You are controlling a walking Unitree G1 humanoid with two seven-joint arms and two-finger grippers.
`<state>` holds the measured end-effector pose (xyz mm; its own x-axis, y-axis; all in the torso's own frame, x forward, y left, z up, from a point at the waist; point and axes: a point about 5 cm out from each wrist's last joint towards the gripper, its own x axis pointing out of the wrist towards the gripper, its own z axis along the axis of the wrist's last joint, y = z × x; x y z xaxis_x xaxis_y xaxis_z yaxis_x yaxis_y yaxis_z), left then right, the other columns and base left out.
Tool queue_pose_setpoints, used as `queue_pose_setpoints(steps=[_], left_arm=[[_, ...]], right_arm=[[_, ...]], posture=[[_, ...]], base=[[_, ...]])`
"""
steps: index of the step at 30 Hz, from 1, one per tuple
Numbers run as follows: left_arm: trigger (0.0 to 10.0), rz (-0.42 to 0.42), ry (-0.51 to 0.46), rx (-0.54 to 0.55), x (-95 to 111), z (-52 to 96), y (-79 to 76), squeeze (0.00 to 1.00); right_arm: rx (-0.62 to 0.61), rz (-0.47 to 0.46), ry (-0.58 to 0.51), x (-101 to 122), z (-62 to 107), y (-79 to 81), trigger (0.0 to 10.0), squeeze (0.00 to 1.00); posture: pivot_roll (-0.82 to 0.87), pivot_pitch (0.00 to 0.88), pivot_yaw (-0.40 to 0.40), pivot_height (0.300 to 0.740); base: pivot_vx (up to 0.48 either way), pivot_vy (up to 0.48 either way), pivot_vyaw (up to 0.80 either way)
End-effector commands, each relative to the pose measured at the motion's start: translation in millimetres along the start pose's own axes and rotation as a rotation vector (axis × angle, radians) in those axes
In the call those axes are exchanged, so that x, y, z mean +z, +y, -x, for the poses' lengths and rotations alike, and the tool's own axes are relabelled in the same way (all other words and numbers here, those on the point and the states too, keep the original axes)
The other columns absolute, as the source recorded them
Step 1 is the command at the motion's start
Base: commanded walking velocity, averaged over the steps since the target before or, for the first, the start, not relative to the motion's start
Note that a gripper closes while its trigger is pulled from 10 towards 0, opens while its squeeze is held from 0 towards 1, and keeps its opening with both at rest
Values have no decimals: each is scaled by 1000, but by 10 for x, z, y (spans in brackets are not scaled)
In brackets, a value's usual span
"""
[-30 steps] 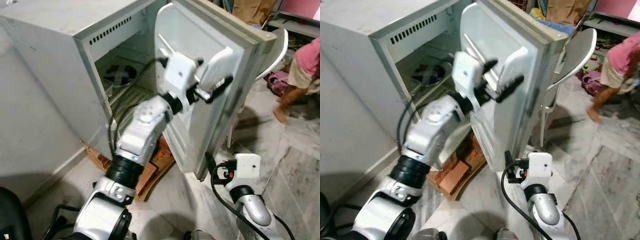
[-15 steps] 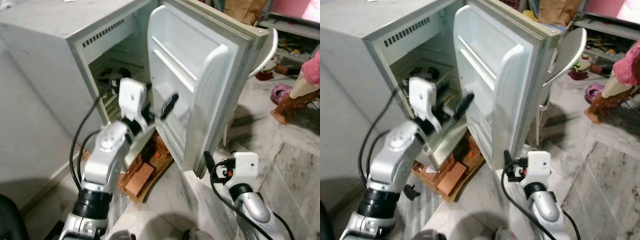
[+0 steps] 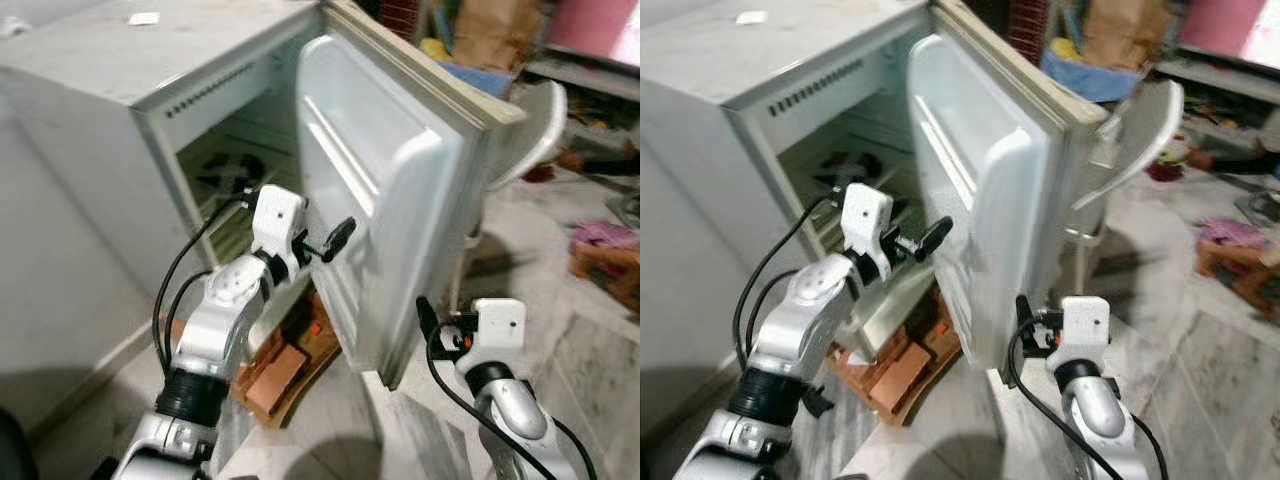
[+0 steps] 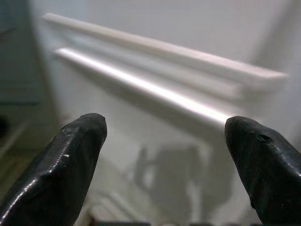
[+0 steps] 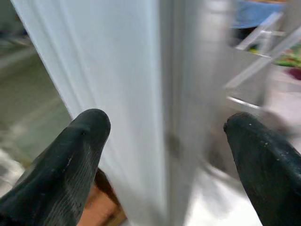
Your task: Restocking fridge
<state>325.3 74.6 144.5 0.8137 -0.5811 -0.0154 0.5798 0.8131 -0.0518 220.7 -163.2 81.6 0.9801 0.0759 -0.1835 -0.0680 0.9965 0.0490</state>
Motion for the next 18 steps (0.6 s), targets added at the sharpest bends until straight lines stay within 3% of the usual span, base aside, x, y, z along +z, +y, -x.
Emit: queue_pose_setpoints(steps=[1, 5, 6, 8, 13, 18], left_arm=[[10000, -31, -13, -52, 65, -144, -102, 0], [10000, -82, -26, -136, 141, -281, -286, 0], [10000, -119, -26, -173, 147, -312, -405, 0], [10000, -97, -30, -212, 142, -308, -512, 0], [10000, -70, -25, -226, 41, -210, -558, 0], [10000, -58, -12, -180, -43, -76, -485, 0]], right_arm=[[-25, 13, 13, -16, 21, -50, 10000, 0], [-35, 16, 11, -13, 24, -53, 10000, 0], [-37, 17, 11, -11, 26, -51, 10000, 0], [-40, 17, 8, -4, 30, -49, 10000, 0], [-44, 17, 9, -4, 33, -52, 10000, 0], [-41, 16, 10, -4, 25, -55, 10000, 0]], posture=[[8, 30, 30, 740], [1, 25, 32, 740], [-2, 23, 34, 740], [-4, 23, 36, 740], [1, 27, 32, 740], [15, 25, 25, 740]], base=[[480, 0, 0], [456, 0, 0], [0, -300, 0], [0, 0, 0], [0, 0, 0], [0, 0, 0]])
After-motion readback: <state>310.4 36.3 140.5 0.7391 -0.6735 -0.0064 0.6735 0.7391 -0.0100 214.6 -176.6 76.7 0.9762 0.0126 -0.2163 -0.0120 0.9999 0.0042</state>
